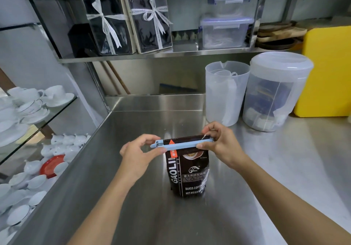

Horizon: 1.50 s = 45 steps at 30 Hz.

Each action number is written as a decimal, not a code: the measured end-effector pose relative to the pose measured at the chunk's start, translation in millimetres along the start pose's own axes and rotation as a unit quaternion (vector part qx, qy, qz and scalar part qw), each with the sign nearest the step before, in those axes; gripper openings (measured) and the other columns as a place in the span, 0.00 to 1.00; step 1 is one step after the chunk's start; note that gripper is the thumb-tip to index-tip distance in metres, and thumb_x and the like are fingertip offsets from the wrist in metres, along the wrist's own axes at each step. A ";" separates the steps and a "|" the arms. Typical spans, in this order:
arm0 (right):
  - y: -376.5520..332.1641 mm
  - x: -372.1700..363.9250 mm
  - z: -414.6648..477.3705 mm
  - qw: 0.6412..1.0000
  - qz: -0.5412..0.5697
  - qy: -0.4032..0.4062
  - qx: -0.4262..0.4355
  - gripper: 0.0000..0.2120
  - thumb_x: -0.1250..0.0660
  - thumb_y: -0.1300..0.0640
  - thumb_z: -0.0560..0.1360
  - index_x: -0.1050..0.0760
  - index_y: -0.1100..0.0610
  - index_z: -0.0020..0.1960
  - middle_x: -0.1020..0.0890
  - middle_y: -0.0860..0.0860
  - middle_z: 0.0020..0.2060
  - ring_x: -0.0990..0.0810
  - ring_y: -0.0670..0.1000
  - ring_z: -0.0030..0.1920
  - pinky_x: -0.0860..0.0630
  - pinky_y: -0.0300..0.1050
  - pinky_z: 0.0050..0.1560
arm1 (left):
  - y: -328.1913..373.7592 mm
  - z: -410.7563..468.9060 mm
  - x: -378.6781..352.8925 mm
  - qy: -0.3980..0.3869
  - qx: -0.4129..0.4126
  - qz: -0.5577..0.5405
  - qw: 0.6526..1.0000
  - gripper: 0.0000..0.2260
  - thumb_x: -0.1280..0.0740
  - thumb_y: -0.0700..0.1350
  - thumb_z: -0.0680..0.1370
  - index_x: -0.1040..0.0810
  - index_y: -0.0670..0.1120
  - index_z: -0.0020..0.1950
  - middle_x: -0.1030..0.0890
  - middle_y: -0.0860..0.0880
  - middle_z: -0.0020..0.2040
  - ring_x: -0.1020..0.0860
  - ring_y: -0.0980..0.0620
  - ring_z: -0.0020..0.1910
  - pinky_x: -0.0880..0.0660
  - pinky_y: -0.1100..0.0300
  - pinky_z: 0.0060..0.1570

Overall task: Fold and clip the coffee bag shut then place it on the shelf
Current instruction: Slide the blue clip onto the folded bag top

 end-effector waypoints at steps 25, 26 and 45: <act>-3.9 -6.6 -9.2 0.999 -0.031 -0.006 0.023 0.17 0.27 0.71 0.62 0.29 0.53 0.39 0.20 0.55 0.33 0.23 0.42 0.29 0.27 0.31 0.32 | -6.6 -13.5 -4.2 0.044 -0.014 0.017 0.999 0.10 0.28 0.49 0.69 0.25 0.64 0.37 0.22 0.63 0.37 0.46 0.71 0.60 0.51 0.56 0.63; -3.7 -6.2 -9.4 0.999 -0.034 -0.005 0.026 0.17 0.27 0.71 0.62 0.29 0.53 0.39 0.21 0.55 0.33 0.23 0.42 0.29 0.27 0.31 0.32 | -5.9 -13.1 -4.5 0.047 -0.028 0.027 0.998 0.10 0.28 0.48 0.69 0.25 0.63 0.37 0.22 0.62 0.36 0.45 0.76 0.58 0.51 0.55 0.64; -59.3 -63.4 4.8 0.753 -0.571 -0.208 0.251 0.11 0.33 0.47 0.70 0.25 0.56 0.40 0.20 0.51 0.39 0.30 0.51 0.49 0.45 0.51 0.55 | 1.4 -18.9 -12.9 0.064 -0.115 0.051 0.990 0.03 0.28 0.43 0.69 0.18 0.45 0.41 0.27 0.57 0.33 0.46 0.82 0.52 0.49 0.47 0.69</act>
Point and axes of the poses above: each hand's wrist, its own z-axis towards the middle knuckle, its own x-axis out of the back of the hand, y = z × x, the point moved 3 cm from there along z, towards the middle knuckle
